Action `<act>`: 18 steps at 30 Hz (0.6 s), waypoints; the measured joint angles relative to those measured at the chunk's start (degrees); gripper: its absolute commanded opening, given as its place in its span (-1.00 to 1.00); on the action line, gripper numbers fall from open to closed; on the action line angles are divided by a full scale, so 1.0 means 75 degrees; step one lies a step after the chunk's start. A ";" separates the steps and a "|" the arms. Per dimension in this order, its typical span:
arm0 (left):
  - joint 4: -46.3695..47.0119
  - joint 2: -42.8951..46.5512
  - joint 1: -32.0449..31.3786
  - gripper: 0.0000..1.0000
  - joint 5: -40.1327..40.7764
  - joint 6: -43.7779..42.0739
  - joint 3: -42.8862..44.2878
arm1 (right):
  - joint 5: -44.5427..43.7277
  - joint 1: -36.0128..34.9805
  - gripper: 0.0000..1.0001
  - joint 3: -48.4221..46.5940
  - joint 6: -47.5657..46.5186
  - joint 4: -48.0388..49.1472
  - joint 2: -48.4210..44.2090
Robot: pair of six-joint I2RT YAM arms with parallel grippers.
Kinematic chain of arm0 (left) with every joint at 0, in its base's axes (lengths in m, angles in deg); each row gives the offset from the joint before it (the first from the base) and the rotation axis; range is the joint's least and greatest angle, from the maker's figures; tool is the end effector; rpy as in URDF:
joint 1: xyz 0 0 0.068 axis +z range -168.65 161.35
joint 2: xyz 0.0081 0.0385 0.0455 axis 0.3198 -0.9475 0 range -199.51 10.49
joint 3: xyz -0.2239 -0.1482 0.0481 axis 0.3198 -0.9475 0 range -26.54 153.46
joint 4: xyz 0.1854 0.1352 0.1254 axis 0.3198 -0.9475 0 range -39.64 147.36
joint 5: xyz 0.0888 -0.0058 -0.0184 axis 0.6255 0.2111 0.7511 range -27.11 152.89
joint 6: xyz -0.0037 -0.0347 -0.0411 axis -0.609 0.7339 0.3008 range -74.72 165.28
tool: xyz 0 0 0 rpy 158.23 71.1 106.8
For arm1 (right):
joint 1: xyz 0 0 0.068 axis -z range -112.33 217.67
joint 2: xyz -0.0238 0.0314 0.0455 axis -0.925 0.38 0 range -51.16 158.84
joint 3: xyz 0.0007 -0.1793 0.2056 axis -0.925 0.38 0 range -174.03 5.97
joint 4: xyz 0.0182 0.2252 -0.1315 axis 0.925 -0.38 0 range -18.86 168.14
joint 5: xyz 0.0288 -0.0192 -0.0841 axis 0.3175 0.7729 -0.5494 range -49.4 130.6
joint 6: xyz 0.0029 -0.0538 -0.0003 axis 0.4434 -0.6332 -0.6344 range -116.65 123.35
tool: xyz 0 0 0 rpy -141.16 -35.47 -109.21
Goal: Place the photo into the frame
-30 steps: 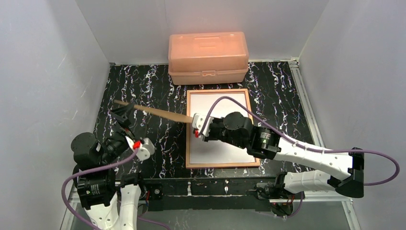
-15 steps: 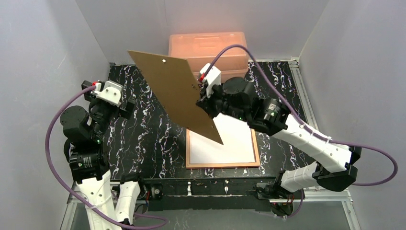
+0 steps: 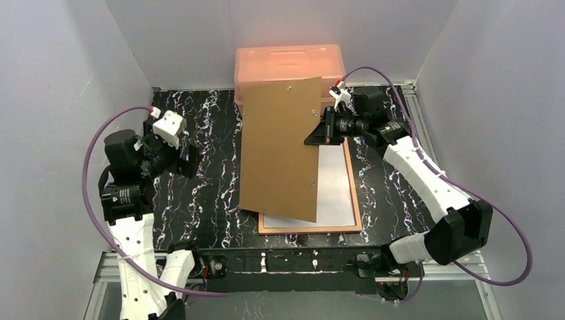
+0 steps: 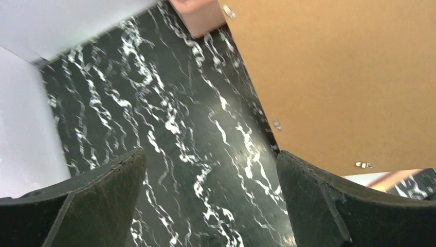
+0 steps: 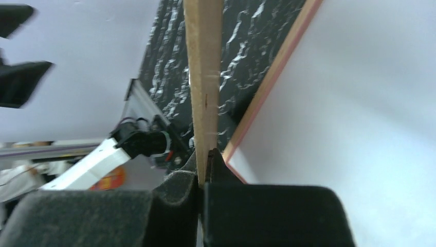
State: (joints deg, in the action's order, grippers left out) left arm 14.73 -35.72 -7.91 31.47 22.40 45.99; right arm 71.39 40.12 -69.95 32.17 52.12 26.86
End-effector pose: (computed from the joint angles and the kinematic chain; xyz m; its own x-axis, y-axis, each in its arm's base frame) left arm 0.1317 0.0060 0.4372 -0.1250 0.3139 -0.9412 0.4136 0.8787 0.2382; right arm 0.2615 0.1569 0.3735 -0.7506 0.0755 -0.6565 -0.4974 0.5896 0.6364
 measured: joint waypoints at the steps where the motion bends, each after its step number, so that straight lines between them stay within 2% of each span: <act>1: -0.0108 -0.0009 0.0000 0.88 -0.0085 -0.0082 -0.0096 | 0.0271 0.0108 -0.97 0.0032 0.0152 0.0032 0.0070; 8: -0.0758 0.0079 0.0000 0.73 -0.0699 -0.0702 -0.1125 | 0.2192 0.1055 -0.97 0.0341 0.0778 0.0571 0.0172; 10: -0.0959 0.0006 -0.0003 0.68 -0.0903 -0.0909 -0.1387 | 0.2334 0.1192 -0.97 0.0568 0.0758 0.0632 0.0172; 18: -0.1556 -0.0396 -0.0163 0.62 -0.1241 -0.2218 -0.2331 | 0.2288 0.1303 -0.97 0.0886 -0.0323 -0.0656 0.0420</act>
State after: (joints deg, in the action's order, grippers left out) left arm 3.06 -38.70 -9.13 22.16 5.77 28.51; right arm 88.54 49.89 -63.30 29.74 47.20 30.00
